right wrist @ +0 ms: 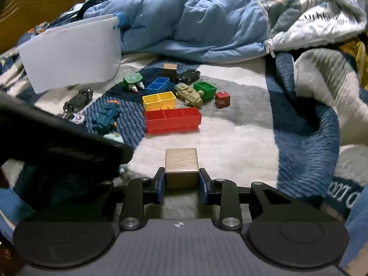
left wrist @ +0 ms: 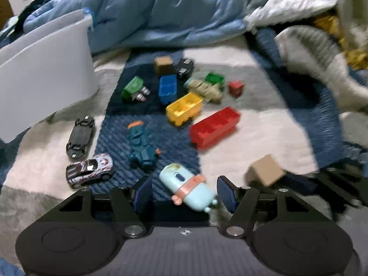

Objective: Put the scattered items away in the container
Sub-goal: 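Grasp the light-blue capsule figure with the left tool while the right tool holds the wooden cube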

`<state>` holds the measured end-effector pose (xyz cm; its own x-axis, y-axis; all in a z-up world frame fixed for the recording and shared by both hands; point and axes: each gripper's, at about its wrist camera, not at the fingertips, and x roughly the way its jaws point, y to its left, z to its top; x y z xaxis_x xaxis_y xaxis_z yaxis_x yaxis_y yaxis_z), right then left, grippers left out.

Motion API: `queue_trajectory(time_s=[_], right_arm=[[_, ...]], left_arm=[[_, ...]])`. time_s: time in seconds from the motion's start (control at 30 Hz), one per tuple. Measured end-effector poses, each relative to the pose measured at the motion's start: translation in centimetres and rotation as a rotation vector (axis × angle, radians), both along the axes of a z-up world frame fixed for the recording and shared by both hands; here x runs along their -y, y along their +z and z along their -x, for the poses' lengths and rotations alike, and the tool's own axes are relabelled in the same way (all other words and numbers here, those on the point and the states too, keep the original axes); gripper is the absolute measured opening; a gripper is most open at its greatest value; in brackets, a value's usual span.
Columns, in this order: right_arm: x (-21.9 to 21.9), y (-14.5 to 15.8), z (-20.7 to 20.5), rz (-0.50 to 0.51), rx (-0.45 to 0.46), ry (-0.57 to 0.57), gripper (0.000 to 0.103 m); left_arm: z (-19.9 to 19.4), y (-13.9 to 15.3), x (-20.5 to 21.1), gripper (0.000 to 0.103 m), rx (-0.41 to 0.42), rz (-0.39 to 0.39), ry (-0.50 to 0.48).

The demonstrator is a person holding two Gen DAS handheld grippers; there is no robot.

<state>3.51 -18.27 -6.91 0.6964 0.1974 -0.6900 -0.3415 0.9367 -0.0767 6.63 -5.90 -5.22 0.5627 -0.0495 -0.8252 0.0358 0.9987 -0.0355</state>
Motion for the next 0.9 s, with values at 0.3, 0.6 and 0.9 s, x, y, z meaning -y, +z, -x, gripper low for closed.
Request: queue_trajectory(time_s=[0.3, 0.6, 0.9], right_arm=[[0.1, -0.2, 0.4, 0.006, 0.005, 0.010, 0.033], [-0.1, 0.3, 0.7, 0.004, 0.018, 0.005, 0.033], [-1.5, 1.4, 1.0, -0.002, 0.053, 0.029, 0.033]], left_arm=[[0.9, -1.1, 0.1, 0.046, 0.022, -0.013, -0.001], [1.9, -0.5, -2.1, 0.046, 0.035, -0.053, -0.047], [2.9, 0.3, -5.2, 0.046, 0.060, -0.050, -0.042]])
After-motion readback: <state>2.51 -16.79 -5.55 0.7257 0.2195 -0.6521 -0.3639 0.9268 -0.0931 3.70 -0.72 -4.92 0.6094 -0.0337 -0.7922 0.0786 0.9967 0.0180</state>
